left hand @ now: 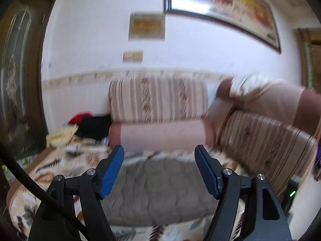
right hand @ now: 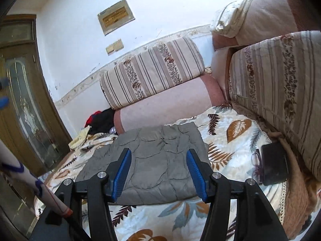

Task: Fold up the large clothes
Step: 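Press and smooth the folded jacket bundle with both grippers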

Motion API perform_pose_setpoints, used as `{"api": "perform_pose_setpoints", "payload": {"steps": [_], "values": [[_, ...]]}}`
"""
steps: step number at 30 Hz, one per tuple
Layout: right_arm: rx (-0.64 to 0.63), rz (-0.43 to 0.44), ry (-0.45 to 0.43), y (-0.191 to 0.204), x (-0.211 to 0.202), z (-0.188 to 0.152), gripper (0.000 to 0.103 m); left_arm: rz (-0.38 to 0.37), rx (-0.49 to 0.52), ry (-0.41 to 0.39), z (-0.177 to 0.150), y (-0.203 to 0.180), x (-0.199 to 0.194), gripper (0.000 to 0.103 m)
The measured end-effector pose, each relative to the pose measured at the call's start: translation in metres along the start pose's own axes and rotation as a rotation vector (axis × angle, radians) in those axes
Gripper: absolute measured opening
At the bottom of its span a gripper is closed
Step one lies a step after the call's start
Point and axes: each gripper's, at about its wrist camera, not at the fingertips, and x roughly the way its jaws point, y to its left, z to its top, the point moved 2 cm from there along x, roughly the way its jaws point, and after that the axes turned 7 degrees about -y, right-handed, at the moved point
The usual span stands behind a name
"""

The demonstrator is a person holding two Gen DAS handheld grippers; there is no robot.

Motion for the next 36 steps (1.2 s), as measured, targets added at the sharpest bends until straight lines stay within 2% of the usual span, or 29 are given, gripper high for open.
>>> {"api": "perform_pose_setpoints", "payload": {"steps": [3, 8, 11, 13, 18, 21, 23, 25, 30, 34, 36], "values": [[-0.016, -0.002, 0.043, 0.005, 0.023, -0.008, 0.062, 0.068, 0.011, 0.097, -0.045, 0.018, 0.045, 0.072], [-0.073, -0.015, 0.144, 0.023, 0.079, -0.04, 0.062, 0.16, -0.052, 0.274, -0.136, 0.055, 0.118, 0.072], [-0.118, -0.008, 0.2, 0.037, 0.115, -0.06, 0.062, 0.207, -0.065, 0.332, -0.183, 0.07, 0.151, 0.072], [-0.19, -0.024, 0.219, 0.05, 0.139, -0.072, 0.062, 0.238, -0.052, 0.339, -0.204, 0.076, 0.164, 0.072], [-0.306, -0.068, 0.263, 0.063, 0.181, -0.1, 0.062, 0.258, -0.06, 0.375, -0.256, 0.086, 0.192, 0.072], [-0.352, -0.082, 0.335, 0.061, 0.201, -0.125, 0.063, 0.252, -0.057, 0.379, -0.264, 0.086, 0.196, 0.073], [-0.397, -0.094, 0.348, 0.059, 0.208, -0.135, 0.065, 0.254, -0.045, 0.374, -0.266, 0.084, 0.198, 0.073], [-0.391, -0.099, 0.361, 0.057, 0.213, -0.138, 0.067, 0.26, -0.024, 0.367, -0.271, 0.083, 0.201, 0.074], [-0.387, -0.1, 0.369, 0.056, 0.216, -0.136, 0.068, 0.264, -0.025, 0.367, -0.27, 0.082, 0.204, 0.075], [-0.336, -0.092, 0.345, 0.054, 0.2, -0.122, 0.068, 0.255, -0.038, 0.368, -0.269, 0.086, 0.203, 0.076], [-0.34, -0.119, 0.333, 0.056, 0.191, -0.114, 0.068, 0.251, -0.04, 0.368, -0.268, 0.088, 0.202, 0.076]]}}
